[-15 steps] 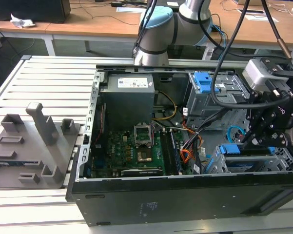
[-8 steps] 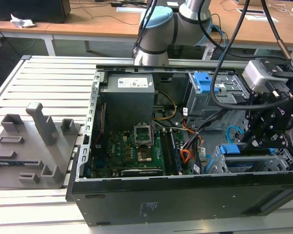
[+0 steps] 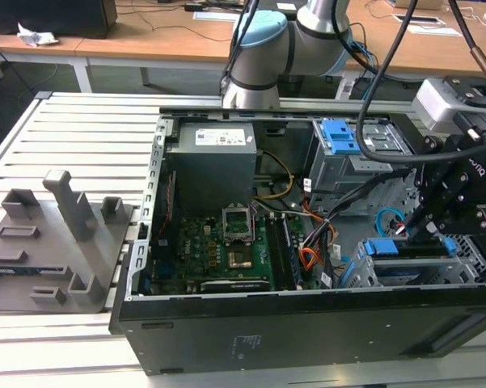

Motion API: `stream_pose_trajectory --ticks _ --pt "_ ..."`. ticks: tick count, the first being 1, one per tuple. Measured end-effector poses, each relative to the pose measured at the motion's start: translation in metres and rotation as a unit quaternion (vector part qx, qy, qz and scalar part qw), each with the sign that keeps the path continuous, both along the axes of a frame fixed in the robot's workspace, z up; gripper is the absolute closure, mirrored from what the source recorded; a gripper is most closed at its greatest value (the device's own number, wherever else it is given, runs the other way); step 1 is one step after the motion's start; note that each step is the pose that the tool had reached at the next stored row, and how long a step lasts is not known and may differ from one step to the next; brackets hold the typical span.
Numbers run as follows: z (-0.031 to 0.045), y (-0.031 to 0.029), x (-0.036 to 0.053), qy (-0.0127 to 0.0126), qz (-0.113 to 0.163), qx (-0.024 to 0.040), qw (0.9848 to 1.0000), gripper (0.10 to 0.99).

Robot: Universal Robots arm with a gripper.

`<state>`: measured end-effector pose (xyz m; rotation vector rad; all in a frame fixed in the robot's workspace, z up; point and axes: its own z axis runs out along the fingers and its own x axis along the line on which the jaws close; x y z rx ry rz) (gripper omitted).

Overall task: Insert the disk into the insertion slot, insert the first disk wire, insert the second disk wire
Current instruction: 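Insert the second disk wire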

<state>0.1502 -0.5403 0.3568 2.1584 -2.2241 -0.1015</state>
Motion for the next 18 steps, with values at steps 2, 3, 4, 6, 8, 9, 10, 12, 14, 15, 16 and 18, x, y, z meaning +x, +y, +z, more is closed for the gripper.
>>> stream_pose_trajectory --ticks 2,3,4,6,8,9,10,12,14,15,16,18 --pt "0.0018 0.0 0.0 0.0 0.0 0.0 1.0 0.851" --pt "0.0031 0.0 0.0 0.0 0.0 0.0 1.0 0.851" --pt "0.0045 0.0 0.0 0.0 0.0 0.0 1.0 0.851" --pt "0.0066 0.0 0.0 0.0 0.0 0.0 1.0 0.851" --pt "0.0082 0.0 0.0 0.0 0.0 0.0 1.0 0.851" --pt "0.0089 0.0 0.0 0.0 0.0 -0.0001 1.0 0.851" --pt "0.0107 0.0 0.0 0.0 0.0 -0.0001 1.0 0.851" --pt "0.0146 0.0 0.0 0.0 0.0 0.0 1.0 0.851" --pt "0.022 0.0 0.0 0.0 0.0 0.0 1.0 0.851" --pt "0.022 0.0 0.0 0.0 0.0 0.0002 1.0 0.851" --pt "0.0222 0.0 0.0 0.0 0.0 0.0 1.0 0.851" --pt "0.0225 0.0 0.0 0.0 0.0 0.0 1.0 0.863"
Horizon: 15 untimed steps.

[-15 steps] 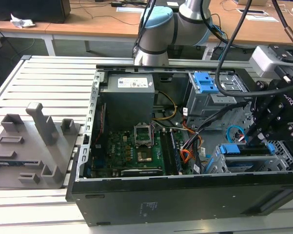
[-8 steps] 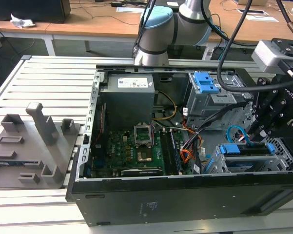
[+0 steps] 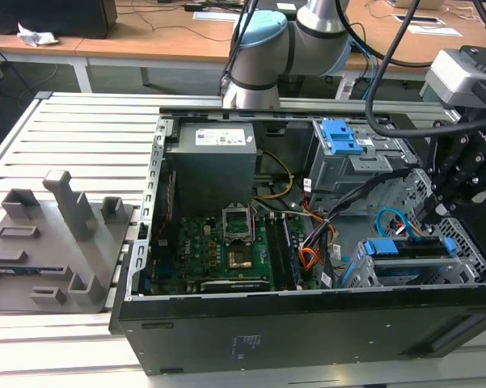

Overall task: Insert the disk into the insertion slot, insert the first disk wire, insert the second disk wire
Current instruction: 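Insert the second disk wire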

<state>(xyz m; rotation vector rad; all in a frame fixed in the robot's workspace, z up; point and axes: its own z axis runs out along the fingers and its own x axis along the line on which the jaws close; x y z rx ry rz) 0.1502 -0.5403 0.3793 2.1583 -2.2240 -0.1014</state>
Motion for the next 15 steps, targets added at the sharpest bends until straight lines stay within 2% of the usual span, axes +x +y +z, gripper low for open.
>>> stream_pose_trajectory --ticks 2,15 --pt "0.0002 0.0 0.0 0.0 0.0 0.0 1.0 0.98" --pt "0.0013 0.0 0.0 0.0 0.0 0.0 1.0 0.98"
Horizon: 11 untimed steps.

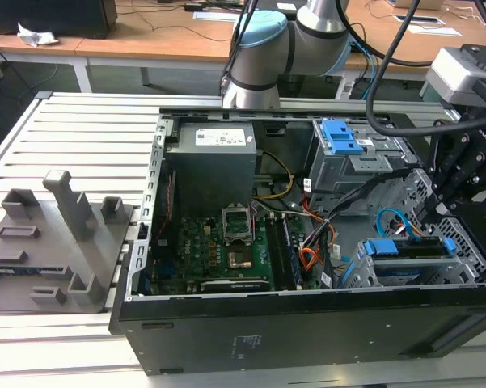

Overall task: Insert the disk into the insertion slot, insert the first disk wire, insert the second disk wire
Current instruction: 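Insert the second disk wire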

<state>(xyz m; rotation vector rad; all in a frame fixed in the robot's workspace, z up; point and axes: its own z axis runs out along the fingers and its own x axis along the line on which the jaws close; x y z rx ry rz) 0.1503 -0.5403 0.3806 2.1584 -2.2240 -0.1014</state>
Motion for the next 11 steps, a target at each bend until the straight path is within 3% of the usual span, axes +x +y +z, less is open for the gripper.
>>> stream_pose_trajectory --ticks 3,4,6,9,11 --pt "0.0003 0.0001 -0.0032 0.0 0.0 -0.0002 1.0 0.98" --pt "0.0001 0.0 -0.0068 -0.0001 0.0 0.0 1.0 0.98" --pt "-0.0002 0.0 -0.0222 -0.0008 0.0 0.0 1.0 0.98" --pt "-0.0003 0.0 -0.034 -0.0011 0.0 0.0001 1.0 0.98" --pt "-0.0003 -0.0001 -0.0362 -0.0011 0.0 0.0001 1.0 0.98"
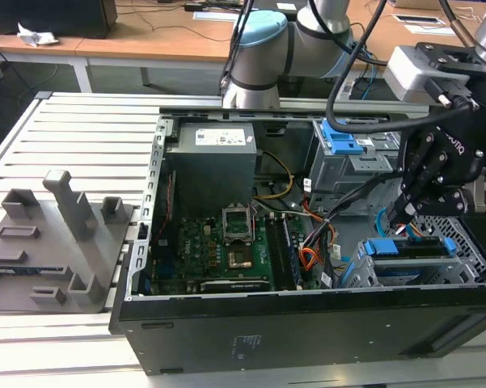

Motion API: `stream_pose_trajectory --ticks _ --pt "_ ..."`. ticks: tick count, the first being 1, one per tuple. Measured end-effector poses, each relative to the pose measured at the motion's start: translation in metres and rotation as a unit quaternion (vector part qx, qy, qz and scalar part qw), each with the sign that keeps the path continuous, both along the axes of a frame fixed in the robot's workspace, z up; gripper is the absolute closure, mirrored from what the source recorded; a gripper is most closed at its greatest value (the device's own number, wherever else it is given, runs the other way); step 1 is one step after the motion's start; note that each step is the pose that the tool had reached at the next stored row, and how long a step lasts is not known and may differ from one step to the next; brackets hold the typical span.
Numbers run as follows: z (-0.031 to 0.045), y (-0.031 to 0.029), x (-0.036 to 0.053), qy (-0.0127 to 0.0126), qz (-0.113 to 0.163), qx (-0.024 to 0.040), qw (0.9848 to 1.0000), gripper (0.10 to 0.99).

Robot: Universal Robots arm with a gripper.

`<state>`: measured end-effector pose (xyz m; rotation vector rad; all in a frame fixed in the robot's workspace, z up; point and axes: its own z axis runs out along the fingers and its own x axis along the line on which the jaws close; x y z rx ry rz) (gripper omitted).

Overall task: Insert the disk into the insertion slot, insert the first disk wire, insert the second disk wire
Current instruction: 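Insert the second disk wire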

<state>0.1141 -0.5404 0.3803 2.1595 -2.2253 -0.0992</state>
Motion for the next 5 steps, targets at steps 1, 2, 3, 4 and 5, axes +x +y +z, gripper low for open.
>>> stream_pose_trajectory --ticks 1,2,3,4,5 --pt "0.0 0.0 0.0 0.0 0.0 0.0 1.0 0.98" --pt "0.0 0.0001 0.0 0.0 0.0 0.0 1.0 0.98" --pt "0.0 0.0001 -0.0001 0.0 0.0 0.0 1.0 0.98" --pt "0.0 0.0001 -0.0002 0.0 0.0 0.0 1.0 0.98" --pt "0.0 0.0001 -0.0001 0.0 0.0 0.0 1.0 0.98"
